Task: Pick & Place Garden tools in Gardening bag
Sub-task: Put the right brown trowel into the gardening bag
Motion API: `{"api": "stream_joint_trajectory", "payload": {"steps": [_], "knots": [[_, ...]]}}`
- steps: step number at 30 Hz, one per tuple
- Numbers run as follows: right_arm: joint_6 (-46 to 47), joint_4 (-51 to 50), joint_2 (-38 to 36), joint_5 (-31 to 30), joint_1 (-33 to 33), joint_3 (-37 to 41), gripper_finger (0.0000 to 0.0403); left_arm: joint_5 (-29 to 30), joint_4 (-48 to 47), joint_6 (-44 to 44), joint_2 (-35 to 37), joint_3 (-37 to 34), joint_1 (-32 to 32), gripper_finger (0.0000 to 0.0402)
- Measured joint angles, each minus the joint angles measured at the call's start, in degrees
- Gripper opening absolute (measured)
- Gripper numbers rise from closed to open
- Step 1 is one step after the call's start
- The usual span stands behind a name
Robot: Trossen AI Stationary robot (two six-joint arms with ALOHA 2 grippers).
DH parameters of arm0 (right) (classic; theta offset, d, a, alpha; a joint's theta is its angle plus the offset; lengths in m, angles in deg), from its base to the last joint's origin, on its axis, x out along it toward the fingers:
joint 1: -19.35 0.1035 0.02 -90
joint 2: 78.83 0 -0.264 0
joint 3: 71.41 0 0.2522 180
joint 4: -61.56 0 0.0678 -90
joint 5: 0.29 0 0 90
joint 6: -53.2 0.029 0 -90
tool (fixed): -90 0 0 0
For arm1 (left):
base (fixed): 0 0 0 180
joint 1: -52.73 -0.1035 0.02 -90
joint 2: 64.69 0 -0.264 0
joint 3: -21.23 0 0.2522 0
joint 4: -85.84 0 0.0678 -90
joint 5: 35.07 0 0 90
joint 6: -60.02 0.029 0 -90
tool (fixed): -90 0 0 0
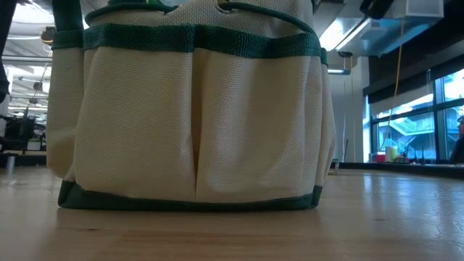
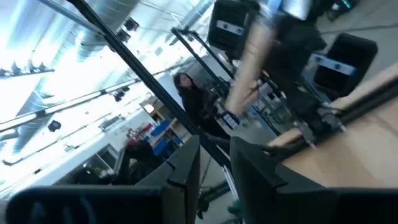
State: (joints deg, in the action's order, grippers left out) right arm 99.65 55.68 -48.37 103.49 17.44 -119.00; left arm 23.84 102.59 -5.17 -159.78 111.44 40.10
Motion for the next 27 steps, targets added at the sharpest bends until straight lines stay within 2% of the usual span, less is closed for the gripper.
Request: {"api": "stream_joint_trajectory", "payload": {"steps": [4,7,9,12,15,19,27], "knots": [[0.23,9.73,1.25,-0.56,-0.4,0.0,0.0091,1.17,15.49,-5.6,-1.61,-0.02,2.14,0.0048],[-2.72,18.81,3.18,-1.57,-1.42,0.0,0.0091,2.95,21.46,-7.47,-2.27,0.0,3.87,0.0048],[-4.82,22.53,5.05,-1.55,-2.63,-0.29,0.0091,3.85,22.02,-7.61,-2.71,0.0,4.84,0.0048],[-5.1,22.67,8.65,-0.7,-4.54,-2.19,0.0092,4.33,22.04,-7.04,-3.42,-0.02,6.12,0.0048],[-4.1,23.4,13.51,2.92,-5.67,-4.68,0.0105,4.11,21.97,-6.65,-3.54,-0.02,7.07,0.0048],[-3.82,24.26,19.35,8.12,-6.03,-10.23,0.0141,3.79,22.57,-6.66,-4.49,-0.09,8.01,0.0048],[-5.38,21.85,25.06,8.5,-6.05,-17.63,0.0221,4.46,25.02,-6.13,-4.89,-0.04,8.85,0.0048]]}}
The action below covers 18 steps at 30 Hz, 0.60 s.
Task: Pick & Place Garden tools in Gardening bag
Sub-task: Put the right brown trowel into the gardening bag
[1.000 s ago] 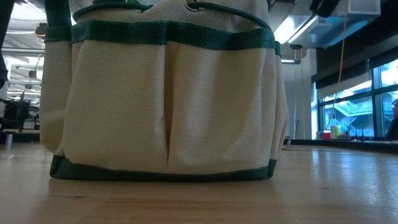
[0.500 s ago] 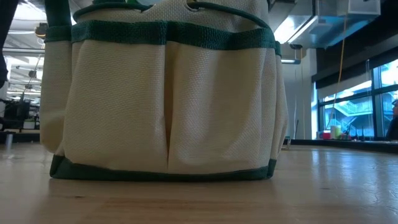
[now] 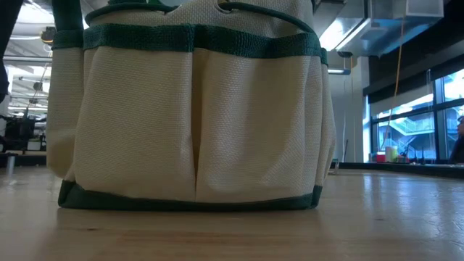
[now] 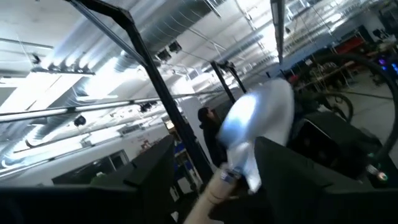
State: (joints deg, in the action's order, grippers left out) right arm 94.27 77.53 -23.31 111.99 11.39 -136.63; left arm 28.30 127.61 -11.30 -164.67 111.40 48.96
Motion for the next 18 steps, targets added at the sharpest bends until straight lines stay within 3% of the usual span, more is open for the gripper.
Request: {"api": "stream_joint_trajectory", "payload": {"steps": [6,18], "knots": [[-0.15,-1.81,1.51,-0.01,0.02,-0.71,0.0247,-0.24,-0.01,0.77,0.02,0.0,0.32,0.0048],[0.43,-3.86,1.41,-0.23,-0.81,-0.68,0.0252,0.81,0.28,0.65,0.07,0.22,1.09,0.0048]]}}
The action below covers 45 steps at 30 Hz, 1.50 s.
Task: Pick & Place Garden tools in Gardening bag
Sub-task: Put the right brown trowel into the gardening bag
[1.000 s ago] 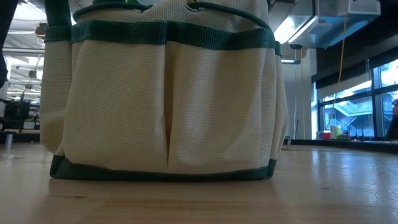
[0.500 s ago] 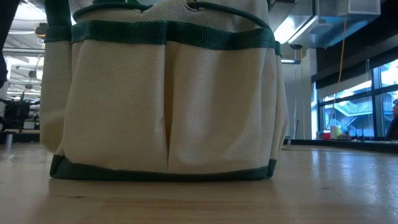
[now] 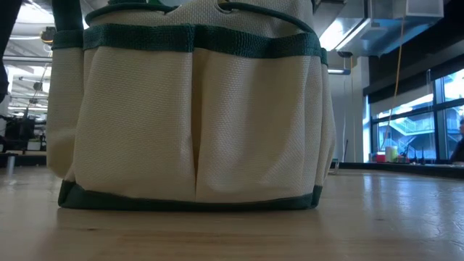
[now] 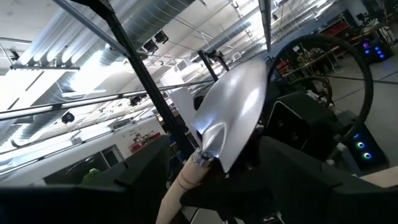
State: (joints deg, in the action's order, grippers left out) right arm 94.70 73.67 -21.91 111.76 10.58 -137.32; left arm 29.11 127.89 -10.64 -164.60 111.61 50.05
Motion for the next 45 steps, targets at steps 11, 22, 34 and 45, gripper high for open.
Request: {"api": "stream_joint_trajectory", "payload": {"steps": [11,22,34,45], "knots": [[0.76,1.05,2.48,-0.86,0.0,0.04,0.0252,-0.94,1.31,-0.3,0.04,0.04,0.31,0.0048],[8.02,15.21,7.41,2.39,0.0,0.07,0.0252,-1.08,0.94,-0.04,0.04,0.04,0.5,0.0048],[9.22,19.2,8.96,4.74,0.0,-2.16,0.0252,-0.97,0.01,0.07,0.09,0.04,0.35,0.0048],[6.96,13.09,10.91,9.65,0.65,-7.89,0.0252,-0.12,-0.49,0.33,0.13,0.07,-0.33,0.0048]]}}
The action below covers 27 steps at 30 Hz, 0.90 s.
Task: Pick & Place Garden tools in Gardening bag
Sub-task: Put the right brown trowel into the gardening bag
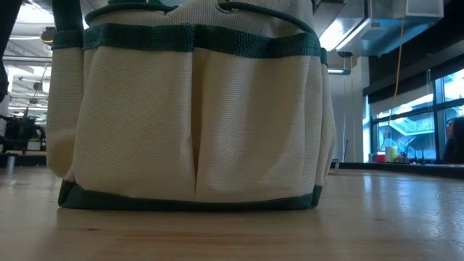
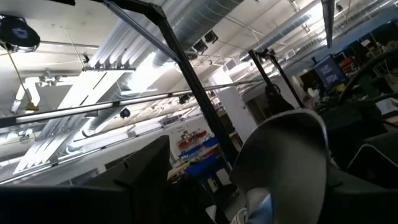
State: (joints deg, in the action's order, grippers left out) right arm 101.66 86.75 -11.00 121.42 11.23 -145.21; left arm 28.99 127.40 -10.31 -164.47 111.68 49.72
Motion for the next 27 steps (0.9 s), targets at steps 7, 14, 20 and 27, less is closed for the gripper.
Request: {"api": "stream_joint_trajectory", "payload": {"steps": [7,14,20,27], "knots": [[-0.29,-0.62,0.0,1.37,0.01,0.0,0.0249,0.35,0.05,1.0,-0.02,-0.01,0.02,0.0048],[-0.29,-2.97,0.0,1.51,0.01,-0.02,0.0186,0.48,0.14,1.01,-0.04,-0.02,0.0,0.0048],[0.18,-3.36,0.0,1.42,-0.02,-0.02,0.0072,0.45,0.37,1.03,-0.04,-0.02,0.02,0.0048],[2.75,-3.94,-0.16,1.44,-0.4,-0.15,0.0006,1.21,2.41,1.18,-0.13,-0.09,-0.04,0.0006]]}}
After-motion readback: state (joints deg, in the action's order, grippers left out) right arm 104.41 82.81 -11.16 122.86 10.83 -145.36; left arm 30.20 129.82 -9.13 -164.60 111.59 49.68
